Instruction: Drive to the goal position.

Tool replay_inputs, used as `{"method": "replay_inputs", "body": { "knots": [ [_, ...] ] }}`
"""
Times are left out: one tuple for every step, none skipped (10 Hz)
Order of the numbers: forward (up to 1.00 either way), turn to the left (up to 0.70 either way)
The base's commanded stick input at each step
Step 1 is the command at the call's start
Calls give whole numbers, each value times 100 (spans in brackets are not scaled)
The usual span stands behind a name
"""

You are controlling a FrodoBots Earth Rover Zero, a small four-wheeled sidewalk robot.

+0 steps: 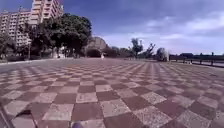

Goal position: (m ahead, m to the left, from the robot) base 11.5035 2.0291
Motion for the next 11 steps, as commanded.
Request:
{"method": "replay_inputs", "body": {
  "knots": [
    [70,0],
    [70,0],
    [70,0],
    [70,6],
    [70,32],
    [70,35],
    [70,35],
    [70,35],
    [70,35],
    [70,35],
    [70,35]
  ]
}}
